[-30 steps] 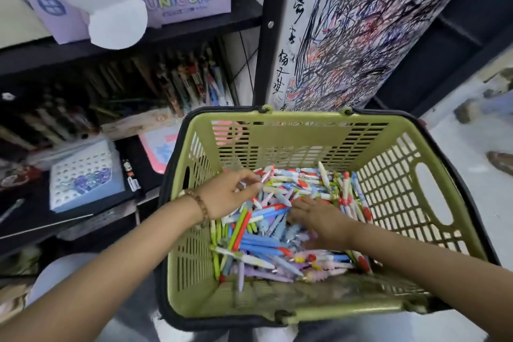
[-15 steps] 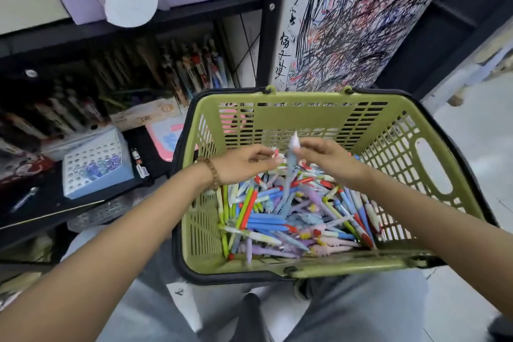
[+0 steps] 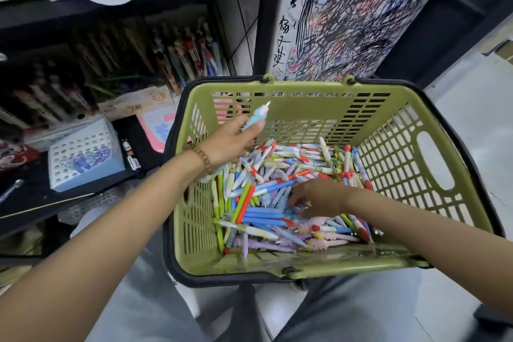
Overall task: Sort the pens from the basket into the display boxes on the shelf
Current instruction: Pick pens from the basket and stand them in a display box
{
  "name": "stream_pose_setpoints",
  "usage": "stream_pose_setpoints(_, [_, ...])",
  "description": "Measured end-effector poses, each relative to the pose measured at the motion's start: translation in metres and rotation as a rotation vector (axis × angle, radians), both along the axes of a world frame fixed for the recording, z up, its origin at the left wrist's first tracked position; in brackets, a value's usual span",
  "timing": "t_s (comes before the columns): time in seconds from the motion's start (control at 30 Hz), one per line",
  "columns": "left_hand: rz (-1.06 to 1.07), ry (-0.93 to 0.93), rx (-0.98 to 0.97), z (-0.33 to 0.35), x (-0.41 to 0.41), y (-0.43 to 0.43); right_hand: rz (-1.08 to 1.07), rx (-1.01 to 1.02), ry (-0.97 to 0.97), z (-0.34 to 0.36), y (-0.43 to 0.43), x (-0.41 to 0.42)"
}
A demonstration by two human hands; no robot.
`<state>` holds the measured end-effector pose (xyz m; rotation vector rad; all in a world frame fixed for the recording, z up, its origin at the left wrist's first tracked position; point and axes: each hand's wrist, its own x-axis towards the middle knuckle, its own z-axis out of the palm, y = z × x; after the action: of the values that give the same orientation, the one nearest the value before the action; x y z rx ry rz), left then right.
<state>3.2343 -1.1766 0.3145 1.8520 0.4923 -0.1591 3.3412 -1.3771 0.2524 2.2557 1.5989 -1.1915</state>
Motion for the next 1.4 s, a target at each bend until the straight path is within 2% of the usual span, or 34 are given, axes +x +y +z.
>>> stream_pose_setpoints(0.13, [-0.005,-0.046,-0.082,-0.001,-0.003,-0.001,0.084,-0.064,-0.119,-0.003,0.004,-0.003])
stream_pose_setpoints(0.2, [-0.006,-0.052,-0.102,-0.002,-0.003,0.000,0.081,-0.028,-0.097,0.001,0.004,-0.002])
stream_pose_setpoints(0.27, [0.015,-0.061,-0.107,-0.001,-0.004,0.000,-0.040,0.104,0.029,0.010,0.000,0.005])
stream_pose_setpoints(0.4, [0.042,-0.054,-0.123,0.003,-0.003,-0.002,-0.608,0.570,0.402,0.048,0.001,0.026])
stream_pose_setpoints(0.47, [0.001,-0.036,-0.121,0.005,-0.003,-0.003,-0.758,0.755,0.584,0.067,0.009,0.029])
stream_pose_setpoints(0.57, [-0.126,0.021,-0.033,0.012,-0.008,-0.007,-0.857,0.872,0.765,0.074,0.033,0.017])
stream_pose_setpoints(0.67, [-0.071,-0.007,-0.070,0.009,-0.011,-0.007,-0.967,0.887,0.816,0.066,0.049,0.003])
stream_pose_setpoints(0.73, [0.026,-0.016,-0.068,0.008,-0.011,-0.004,-0.911,0.791,0.757,0.057,0.042,0.004])
stream_pose_setpoints(0.77, [0.070,-0.019,-0.065,0.008,-0.010,-0.003,-0.808,0.690,0.679,0.050,0.034,0.006])
stream_pose_setpoints(0.87, [0.141,-0.048,-0.149,0.008,-0.007,-0.001,-0.322,0.199,0.391,0.021,0.013,0.005])
stream_pose_setpoints(0.93, [0.153,-0.062,-0.186,0.008,-0.006,0.001,-0.094,0.056,0.215,0.001,0.008,0.002])
stream_pose_setpoints(1.2, [0.185,-0.058,-0.205,-0.002,-0.005,0.005,0.220,0.154,-0.144,-0.024,0.005,0.009])
stream_pose_setpoints(1.3, [0.193,-0.057,-0.184,-0.004,-0.005,0.006,0.189,0.171,-0.207,-0.026,0.004,0.017])
stream_pose_setpoints(1.4, [0.204,-0.069,-0.157,-0.005,-0.003,0.008,0.052,0.208,-0.126,-0.027,-0.001,0.022])
